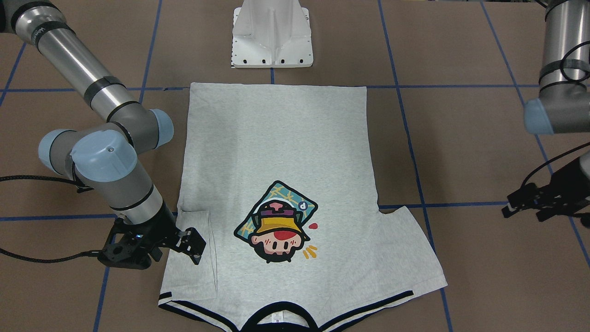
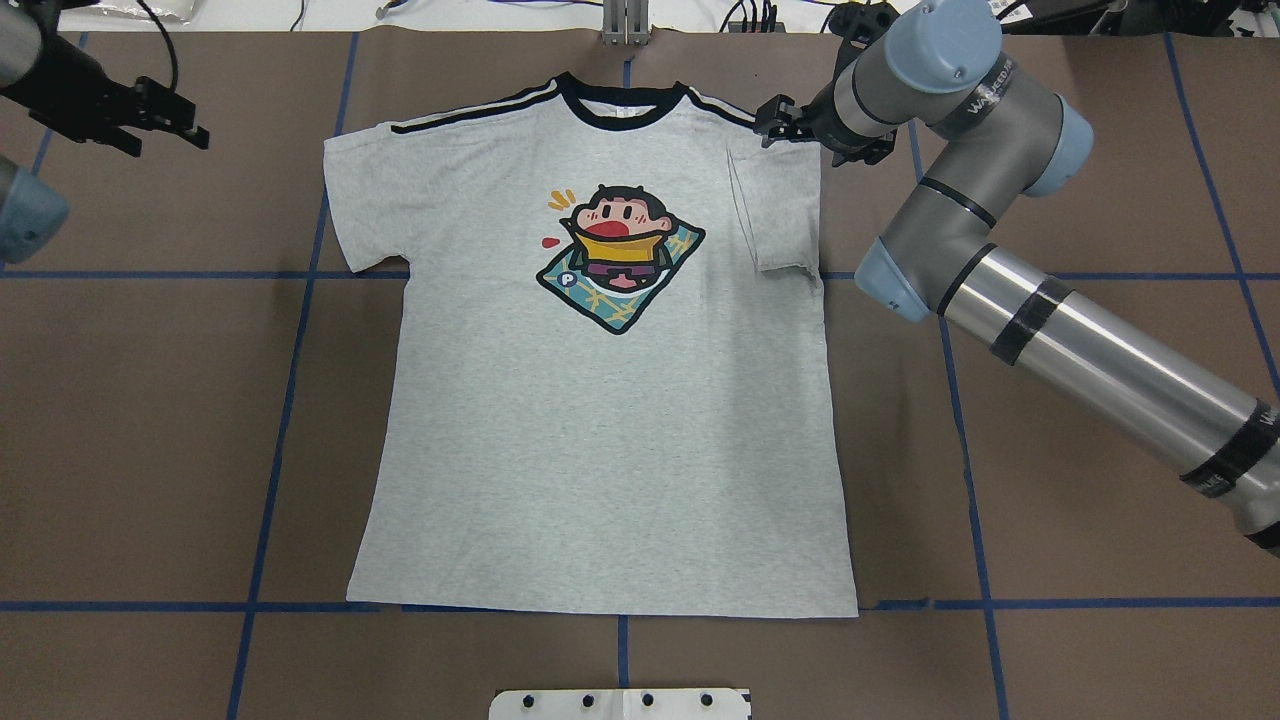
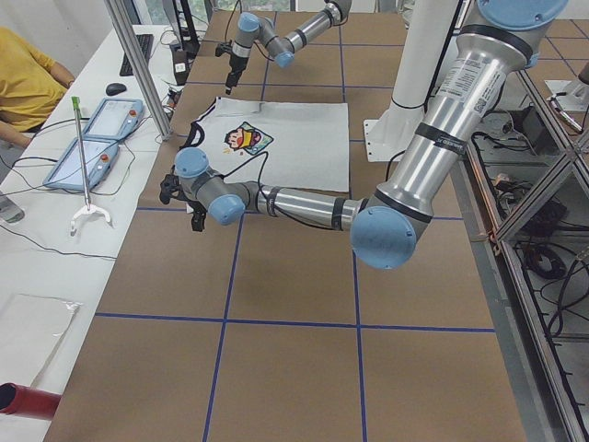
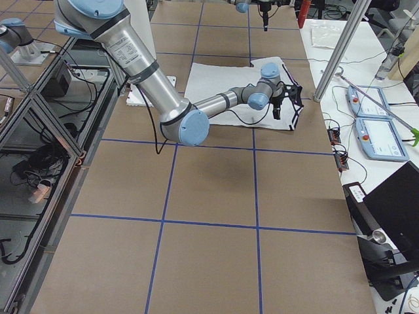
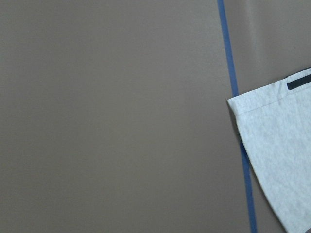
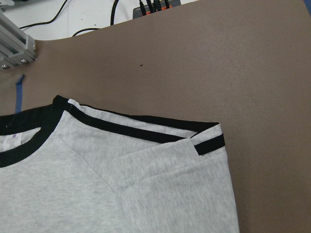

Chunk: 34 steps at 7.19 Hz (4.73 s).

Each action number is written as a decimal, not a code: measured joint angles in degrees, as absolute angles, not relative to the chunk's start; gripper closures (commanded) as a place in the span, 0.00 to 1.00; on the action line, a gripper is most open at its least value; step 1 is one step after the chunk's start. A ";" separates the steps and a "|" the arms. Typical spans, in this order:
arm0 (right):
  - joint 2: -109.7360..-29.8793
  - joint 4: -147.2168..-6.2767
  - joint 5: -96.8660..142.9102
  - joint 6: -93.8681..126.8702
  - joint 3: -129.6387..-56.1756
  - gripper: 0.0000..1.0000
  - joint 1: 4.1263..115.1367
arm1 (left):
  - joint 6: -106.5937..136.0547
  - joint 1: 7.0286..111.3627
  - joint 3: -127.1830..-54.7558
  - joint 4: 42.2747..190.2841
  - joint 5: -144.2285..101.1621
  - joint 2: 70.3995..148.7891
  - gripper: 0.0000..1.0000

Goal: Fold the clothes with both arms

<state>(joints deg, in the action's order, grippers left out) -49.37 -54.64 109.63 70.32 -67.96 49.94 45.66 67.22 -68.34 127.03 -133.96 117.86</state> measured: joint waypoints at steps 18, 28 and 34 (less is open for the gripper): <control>-54.08 -54.33 112.14 69.35 -71.68 0.00 51.50 | 63.02 57.51 -35.25 154.51 -117.04 135.38 1.00; -53.98 -54.32 112.06 69.45 -71.63 0.00 51.42 | 77.46 48.49 -45.69 146.10 -105.49 142.38 0.70; -55.02 -54.60 113.08 69.71 -73.63 0.00 51.62 | 78.53 45.89 -52.00 144.10 -101.00 141.59 0.46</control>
<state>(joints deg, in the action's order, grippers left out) -55.02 -54.60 113.08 69.71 -73.63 51.62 78.53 45.89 -52.00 144.10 -101.00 141.59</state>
